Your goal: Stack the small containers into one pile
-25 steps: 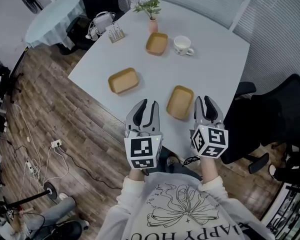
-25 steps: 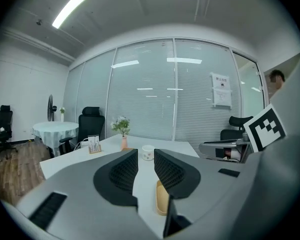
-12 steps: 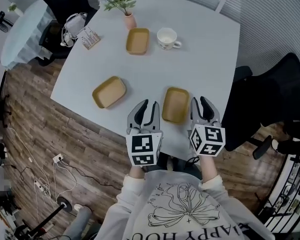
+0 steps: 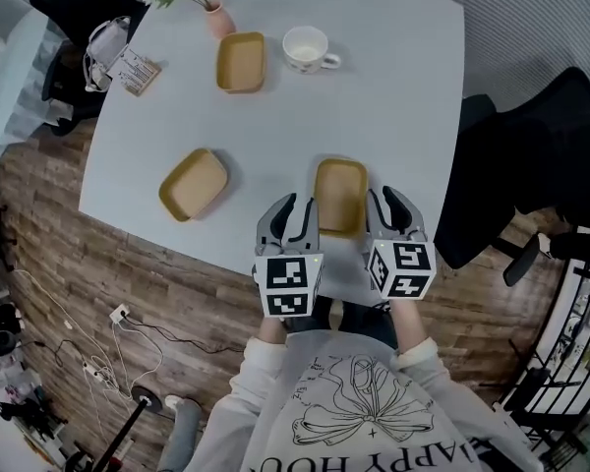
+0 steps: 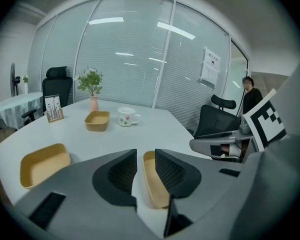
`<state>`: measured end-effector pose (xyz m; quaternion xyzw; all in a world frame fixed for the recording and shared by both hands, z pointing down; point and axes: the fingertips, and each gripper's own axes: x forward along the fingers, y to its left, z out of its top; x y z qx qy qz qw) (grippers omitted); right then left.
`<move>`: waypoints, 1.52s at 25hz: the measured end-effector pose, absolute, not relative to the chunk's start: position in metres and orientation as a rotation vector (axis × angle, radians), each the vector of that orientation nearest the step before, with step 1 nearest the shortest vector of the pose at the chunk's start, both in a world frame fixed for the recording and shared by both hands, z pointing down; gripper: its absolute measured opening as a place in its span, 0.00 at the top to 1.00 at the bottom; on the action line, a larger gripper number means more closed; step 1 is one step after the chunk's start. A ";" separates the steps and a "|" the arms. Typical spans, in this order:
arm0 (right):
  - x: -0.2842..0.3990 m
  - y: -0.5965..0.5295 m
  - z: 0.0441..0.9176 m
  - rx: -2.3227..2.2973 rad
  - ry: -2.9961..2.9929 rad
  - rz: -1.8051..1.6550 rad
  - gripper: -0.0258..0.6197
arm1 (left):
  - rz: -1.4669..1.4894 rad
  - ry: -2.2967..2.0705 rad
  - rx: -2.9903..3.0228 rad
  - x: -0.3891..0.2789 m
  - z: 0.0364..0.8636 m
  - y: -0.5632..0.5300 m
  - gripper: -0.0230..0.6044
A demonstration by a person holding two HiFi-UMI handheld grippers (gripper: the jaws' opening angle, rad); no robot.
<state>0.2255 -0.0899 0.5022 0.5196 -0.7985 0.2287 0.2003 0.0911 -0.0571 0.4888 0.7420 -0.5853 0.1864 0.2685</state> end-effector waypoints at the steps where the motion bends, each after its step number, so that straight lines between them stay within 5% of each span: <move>1: 0.226 -0.089 0.508 1.447 -2.219 0.651 0.77 | 0.512 -1.564 1.998 0.092 0.495 -0.057 0.80; 28: 0.225 -0.074 0.592 1.369 -2.036 0.767 0.84 | 0.665 -1.320 1.929 0.113 0.588 -0.052 0.80; 38: 0.224 -0.074 0.592 1.385 -2.036 0.802 0.86 | 0.666 -1.292 1.938 0.113 0.591 -0.052 0.88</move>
